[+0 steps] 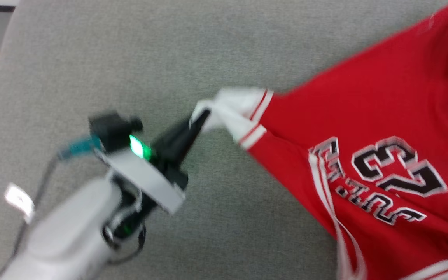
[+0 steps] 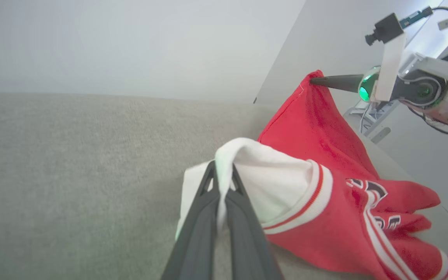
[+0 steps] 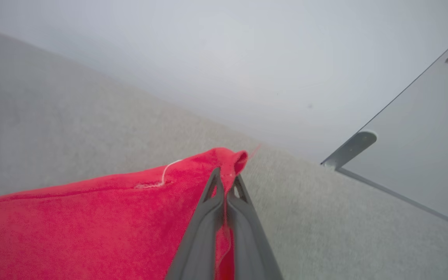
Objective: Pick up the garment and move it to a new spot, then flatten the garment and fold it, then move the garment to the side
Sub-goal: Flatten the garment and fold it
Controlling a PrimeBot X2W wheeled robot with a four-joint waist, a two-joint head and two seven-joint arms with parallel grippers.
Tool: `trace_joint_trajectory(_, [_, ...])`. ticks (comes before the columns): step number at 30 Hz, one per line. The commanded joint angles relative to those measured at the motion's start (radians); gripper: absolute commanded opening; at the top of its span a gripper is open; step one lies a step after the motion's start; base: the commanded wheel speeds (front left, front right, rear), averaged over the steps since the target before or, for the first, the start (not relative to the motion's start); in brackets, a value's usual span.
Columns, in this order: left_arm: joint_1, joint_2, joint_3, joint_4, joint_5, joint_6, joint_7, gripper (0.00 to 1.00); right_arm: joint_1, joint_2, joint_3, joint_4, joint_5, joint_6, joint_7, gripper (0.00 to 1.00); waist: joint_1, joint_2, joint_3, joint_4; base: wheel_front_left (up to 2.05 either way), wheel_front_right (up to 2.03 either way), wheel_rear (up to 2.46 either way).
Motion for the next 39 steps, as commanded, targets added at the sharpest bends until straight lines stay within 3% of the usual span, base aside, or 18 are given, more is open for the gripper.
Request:
trace_joint_trajectory(1, [-0.081, 0.009, 0.015, -0.018, -0.067, -0.005, 0.024, 0.0, -0.053, 0.03, -0.048, 0.045, -0.008, -0.001, -0.059, 0.0, 0.0, 0.0, -0.002, -0.022, 0.0, 0.0, 0.0])
trace_joint_trajectory(6, [-0.258, 0.036, 0.043, 0.003, -0.209, -0.005, 0.084, 0.0, -0.172, 0.078, -0.142, 0.162, -0.042, -0.001, -0.156, 0.0, 0.0, 0.0, 0.026, -0.048, 0.0, 0.0, 0.0])
trace_joint_trajectory(13, [-0.611, 0.034, 0.086, 0.185, -0.324, -0.005, 0.153, 0.0, -0.42, 0.174, -0.293, 0.349, -0.141, -0.001, -0.316, 0.0, 0.0, 0.0, 0.09, -0.095, 0.0, 0.0, 0.0])
trace_joint_trajectory(18, [-0.875, 0.021, 0.084, 0.367, -0.27, -0.004, 0.148, 0.0, -0.588, 0.224, -0.377, 0.44, -0.21, -0.001, -0.412, 0.0, 0.0, 0.0, 0.112, -0.118, 0.0, 0.0, 0.0])
trace_joint_trajectory(25, [-1.14, -0.02, 0.105, 0.546, -0.223, -0.003, 0.034, 0.0, -0.737, 0.264, -0.433, 0.547, -0.284, -0.001, -0.487, 0.0, 0.0, 0.0, 0.103, -0.122, 0.0, 0.0, 0.0])
trace_joint_trajectory(28, [-1.148, -0.043, 0.095, 0.559, -0.249, -0.003, 0.002, 0.0, -0.738, 0.28, -0.433, 0.582, -0.297, -0.001, -0.496, 0.0, 0.0, 0.0, 0.1, -0.116, 0.0, 0.0, 0.0])
trace_joint_trajectory(33, [-1.02, -0.054, 0.034, 0.508, -0.31, -0.003, -0.025, 0.0, -0.633, 0.301, -0.415, 0.596, -0.257, -0.001, -0.505, 0.0, 0.0, 0.0, 0.096, -0.103, 0.0, 0.0, 0.0])
trace_joint_trajectory(39, [-0.737, -0.018, -0.002, 0.349, -0.393, -0.003, -0.056, 0.0, -0.405, 0.282, -0.324, 0.473, -0.162, -0.001, -0.488, 0.0, 0.0, 0.0, 0.083, -0.102, 0.0, 0.0, 0.0])
